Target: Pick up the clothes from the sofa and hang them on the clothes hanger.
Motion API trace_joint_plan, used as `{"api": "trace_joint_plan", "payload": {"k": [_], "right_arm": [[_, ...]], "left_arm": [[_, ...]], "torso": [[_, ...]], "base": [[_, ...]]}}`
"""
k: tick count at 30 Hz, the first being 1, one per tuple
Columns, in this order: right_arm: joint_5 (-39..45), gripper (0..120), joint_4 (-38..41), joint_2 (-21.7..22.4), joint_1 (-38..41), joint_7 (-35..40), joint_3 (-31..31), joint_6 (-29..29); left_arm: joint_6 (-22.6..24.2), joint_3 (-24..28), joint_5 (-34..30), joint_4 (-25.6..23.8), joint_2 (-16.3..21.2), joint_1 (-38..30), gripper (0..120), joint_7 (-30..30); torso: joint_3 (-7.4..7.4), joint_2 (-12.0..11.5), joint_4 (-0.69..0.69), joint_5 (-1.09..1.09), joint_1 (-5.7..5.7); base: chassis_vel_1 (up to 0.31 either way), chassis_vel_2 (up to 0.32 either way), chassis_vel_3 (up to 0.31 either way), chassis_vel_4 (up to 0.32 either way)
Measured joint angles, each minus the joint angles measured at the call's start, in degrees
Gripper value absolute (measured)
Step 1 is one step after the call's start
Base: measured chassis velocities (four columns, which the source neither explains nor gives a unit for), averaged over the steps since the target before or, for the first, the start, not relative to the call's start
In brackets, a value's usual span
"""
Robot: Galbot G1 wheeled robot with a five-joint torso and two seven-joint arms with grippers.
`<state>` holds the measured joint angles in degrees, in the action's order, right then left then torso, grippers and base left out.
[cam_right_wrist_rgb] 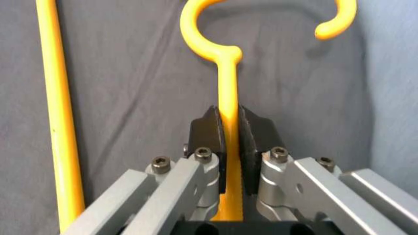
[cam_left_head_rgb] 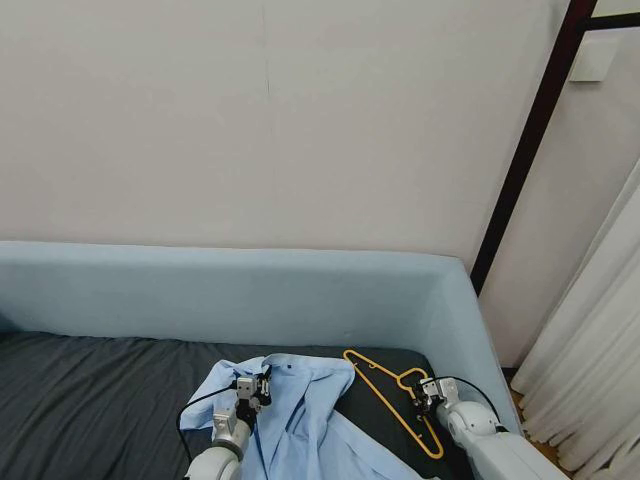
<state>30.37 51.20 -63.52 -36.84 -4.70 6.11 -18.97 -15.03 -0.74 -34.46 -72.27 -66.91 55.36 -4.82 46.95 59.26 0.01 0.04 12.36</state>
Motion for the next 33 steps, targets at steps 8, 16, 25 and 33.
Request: {"api": "trace_joint_plan", "payload": {"k": [8,16,25,33], "right_arm": [[-9.6,5,5.0,1.7,-1.5,3.6,0.0,7.7],[-15.2,5,10.5,2.9,-4.6,7.5,-2.8,15.2],[-21.9,5,19.2,5.5,-10.1,8.9,-6.5,20.2],[-31.6,5,23.1,6.8,-16.3,8.8,-9.1,24.7]], "left_arm": [[0.0,-0.5,-0.1,-0.3,0.3,0.2,0,0.0],[0.2,-0.9,-0.5,-1.5,1.7,1.0,0,-0.4],[0.5,-1.7,-1.9,-3.5,3.9,1.1,0,-0.6],[2.3,-1.7,-5.1,-9.8,8.3,0.9,0,-1.2]], "torso": [[0.00,0.0,0.00,-0.03,0.00],[-0.01,0.0,-0.01,-0.04,0.00],[-0.01,0.0,-0.01,-0.05,0.00],[-0.02,0.0,-0.01,-0.04,0.00]], "base": [[0.000,0.000,0.000,0.000],[0.000,0.000,0.000,0.000],[0.000,0.000,0.000,0.000],[0.000,0.000,0.000,0.000]]}}
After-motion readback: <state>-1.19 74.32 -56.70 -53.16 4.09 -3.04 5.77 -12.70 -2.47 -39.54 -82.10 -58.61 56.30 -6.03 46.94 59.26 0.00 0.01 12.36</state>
